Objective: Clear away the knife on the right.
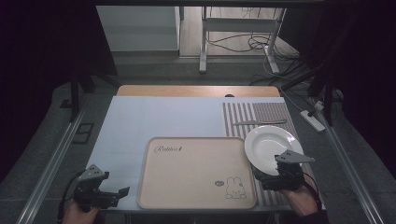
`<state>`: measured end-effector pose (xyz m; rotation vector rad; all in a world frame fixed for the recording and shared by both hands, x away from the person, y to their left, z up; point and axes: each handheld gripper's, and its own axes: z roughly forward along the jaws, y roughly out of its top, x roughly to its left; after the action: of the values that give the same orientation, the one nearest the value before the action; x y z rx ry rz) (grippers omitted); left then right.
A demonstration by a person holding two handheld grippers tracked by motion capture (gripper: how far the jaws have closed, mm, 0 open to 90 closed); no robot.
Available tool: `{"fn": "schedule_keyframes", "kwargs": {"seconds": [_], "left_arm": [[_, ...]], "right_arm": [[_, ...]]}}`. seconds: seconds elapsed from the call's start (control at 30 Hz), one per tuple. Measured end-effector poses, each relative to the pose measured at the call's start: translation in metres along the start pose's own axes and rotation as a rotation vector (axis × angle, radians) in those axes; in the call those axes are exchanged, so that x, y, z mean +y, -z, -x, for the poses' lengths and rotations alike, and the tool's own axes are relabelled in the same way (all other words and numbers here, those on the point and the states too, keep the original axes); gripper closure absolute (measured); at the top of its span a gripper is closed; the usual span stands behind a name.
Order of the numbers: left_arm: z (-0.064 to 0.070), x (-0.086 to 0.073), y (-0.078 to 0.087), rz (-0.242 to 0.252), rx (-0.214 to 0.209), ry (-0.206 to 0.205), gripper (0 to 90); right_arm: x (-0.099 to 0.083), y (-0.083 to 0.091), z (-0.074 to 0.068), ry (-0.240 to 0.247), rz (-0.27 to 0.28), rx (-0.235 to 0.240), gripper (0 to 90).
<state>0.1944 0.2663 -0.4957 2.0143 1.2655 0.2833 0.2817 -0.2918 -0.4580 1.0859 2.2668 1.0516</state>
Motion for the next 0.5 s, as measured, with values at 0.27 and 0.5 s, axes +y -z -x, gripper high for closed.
{"fn": "schedule_keyframes", "kwargs": {"seconds": [0.27,0.5], "left_arm": [[-0.001,0.0,0.0,0.001,-0.001,0.003,0.3],[0.0,0.0,0.0,-0.001,0.002,-0.001,0.2]], "right_arm": [[0.013,-0.013,0.013,-0.036,-0.015,0.009,0.4],[0.021,-0.025,0.02,-0.024,-0.04,0.005,0.0]]}}
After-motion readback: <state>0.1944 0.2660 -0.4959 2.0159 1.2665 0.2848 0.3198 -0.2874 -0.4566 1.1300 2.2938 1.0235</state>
